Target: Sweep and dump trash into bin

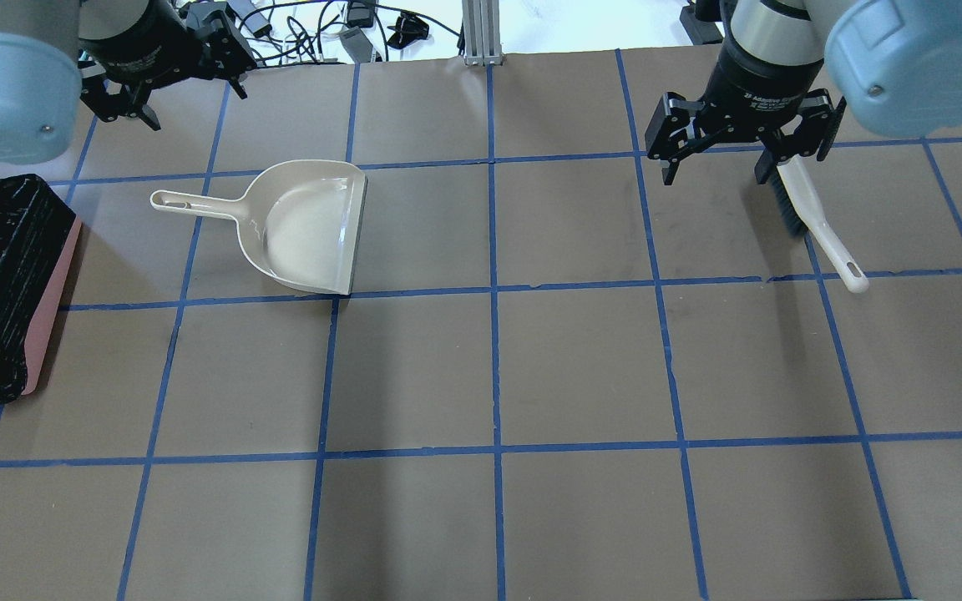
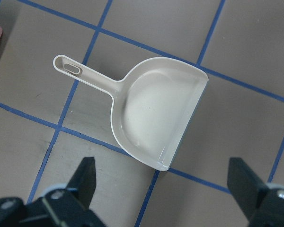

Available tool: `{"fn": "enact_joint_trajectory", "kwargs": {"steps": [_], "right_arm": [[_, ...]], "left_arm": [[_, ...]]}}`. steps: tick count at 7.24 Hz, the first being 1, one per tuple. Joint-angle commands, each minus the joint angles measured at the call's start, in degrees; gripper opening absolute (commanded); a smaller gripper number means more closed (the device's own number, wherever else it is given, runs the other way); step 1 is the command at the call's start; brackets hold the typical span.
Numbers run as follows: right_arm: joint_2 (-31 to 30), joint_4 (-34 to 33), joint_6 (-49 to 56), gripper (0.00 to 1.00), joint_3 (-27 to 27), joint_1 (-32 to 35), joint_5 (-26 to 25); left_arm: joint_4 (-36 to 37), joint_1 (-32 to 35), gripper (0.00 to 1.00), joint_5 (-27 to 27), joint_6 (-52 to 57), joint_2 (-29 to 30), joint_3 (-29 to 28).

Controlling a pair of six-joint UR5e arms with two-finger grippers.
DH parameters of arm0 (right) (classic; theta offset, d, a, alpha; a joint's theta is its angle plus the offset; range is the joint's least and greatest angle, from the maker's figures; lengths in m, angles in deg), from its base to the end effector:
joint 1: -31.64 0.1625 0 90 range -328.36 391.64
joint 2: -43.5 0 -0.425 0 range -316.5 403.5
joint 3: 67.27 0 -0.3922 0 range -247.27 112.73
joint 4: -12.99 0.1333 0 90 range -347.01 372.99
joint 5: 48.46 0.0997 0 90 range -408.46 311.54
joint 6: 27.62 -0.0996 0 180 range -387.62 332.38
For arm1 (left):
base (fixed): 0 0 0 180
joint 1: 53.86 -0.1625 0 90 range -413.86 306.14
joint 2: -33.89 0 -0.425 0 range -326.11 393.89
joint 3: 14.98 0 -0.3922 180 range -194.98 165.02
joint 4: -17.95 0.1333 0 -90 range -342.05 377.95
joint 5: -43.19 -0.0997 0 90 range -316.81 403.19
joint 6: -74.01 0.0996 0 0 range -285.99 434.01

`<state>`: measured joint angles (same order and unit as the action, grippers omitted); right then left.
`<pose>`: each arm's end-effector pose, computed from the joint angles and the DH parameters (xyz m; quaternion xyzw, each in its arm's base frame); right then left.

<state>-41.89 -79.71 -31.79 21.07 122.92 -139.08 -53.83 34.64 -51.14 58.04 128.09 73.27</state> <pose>0.1439 -0.5220 0.4659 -0.0252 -0.9997 -0.0019 0.0055 -0.1114 -0.5490 0.5011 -0.1554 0.9776 -0.1407 0.0199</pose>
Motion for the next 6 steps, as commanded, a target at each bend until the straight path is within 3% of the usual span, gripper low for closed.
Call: {"fn": "enact_joint_trajectory", "kwargs": {"steps": [1, 4, 6], "right_arm": [[0.22, -0.03, 0.04, 1.0, -0.01, 0.04, -0.18], [0.31, -0.47, 0.83, 1.0, -0.19, -0.04, -0.09], [0.31, -0.74, 0.83, 1.0, -0.19, -0.31, 0.52]], "left_arm": [[-7.63, 1.06, 1.0, 2.84, 8.99, -3.05, 0.69], [-20.11, 2.55, 1.0, 2.49, 18.04, -6.65, 0.77], [-19.98, 3.78, 1.0, 2.57, 18.6, -7.18, 0.69]]}}
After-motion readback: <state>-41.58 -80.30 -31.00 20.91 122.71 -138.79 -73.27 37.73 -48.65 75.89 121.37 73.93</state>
